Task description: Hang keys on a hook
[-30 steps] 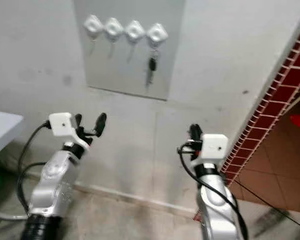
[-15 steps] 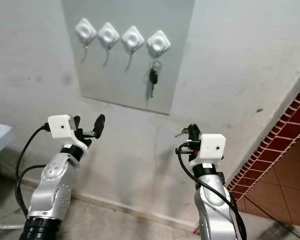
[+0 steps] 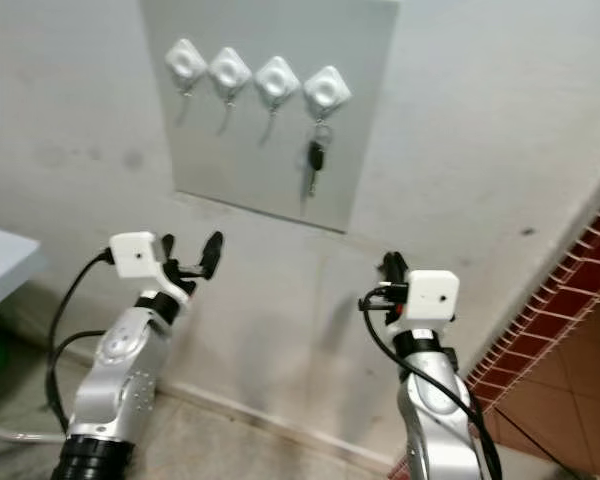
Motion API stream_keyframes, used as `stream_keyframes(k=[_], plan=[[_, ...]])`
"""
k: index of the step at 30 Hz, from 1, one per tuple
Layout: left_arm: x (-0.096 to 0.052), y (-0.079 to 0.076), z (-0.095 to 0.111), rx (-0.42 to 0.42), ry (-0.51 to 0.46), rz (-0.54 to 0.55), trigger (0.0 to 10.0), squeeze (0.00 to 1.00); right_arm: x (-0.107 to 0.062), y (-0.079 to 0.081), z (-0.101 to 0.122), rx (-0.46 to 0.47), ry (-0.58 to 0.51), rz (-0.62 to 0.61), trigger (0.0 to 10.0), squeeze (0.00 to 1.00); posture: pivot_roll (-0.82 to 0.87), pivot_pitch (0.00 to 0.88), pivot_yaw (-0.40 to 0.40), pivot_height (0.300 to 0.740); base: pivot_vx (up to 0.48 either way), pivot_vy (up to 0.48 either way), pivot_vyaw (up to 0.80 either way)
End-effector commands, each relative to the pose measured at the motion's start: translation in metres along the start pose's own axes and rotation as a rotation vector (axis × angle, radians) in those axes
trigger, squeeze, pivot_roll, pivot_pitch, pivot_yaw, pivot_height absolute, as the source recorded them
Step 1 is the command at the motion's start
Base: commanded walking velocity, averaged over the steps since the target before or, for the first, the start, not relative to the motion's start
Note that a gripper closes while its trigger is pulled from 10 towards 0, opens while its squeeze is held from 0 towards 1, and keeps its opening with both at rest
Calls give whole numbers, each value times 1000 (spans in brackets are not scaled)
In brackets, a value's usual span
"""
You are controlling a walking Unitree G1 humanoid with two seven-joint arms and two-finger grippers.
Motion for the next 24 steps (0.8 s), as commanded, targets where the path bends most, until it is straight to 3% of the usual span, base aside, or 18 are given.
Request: stream_keyframes(k=[1, 8, 24], plan=[[0, 5, 3, 9, -2, 8, 10000, 0, 1, 3, 4, 8, -12, 6, 10000, 0, 7, 8, -52, 714, 0, 476, 0], [0, 4, 1, 6, 5, 9, 10000, 0, 0, 4, 4, 8, -9, 8, 10000, 0, 5, 10, -51, 714, 0, 477, 0], [-2, 4, -1, 26, 19, 21, 10000, 0, -1, 4, 3, 8, -3, 12, 10000, 0, 10, 23, -57, 714, 0, 0, 0]])
Point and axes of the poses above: a point about 5 cm out from each wrist's last joint towards the gripper, its own x axis pointing out of the wrist towards the gripper, its own z axis along the axis of the wrist's last joint, y = z × x, the point moved 6 cm from there along x, pointing out of the wrist towards the gripper, and after that the axes turned 7 degrees about x, right-handed, at the moved point
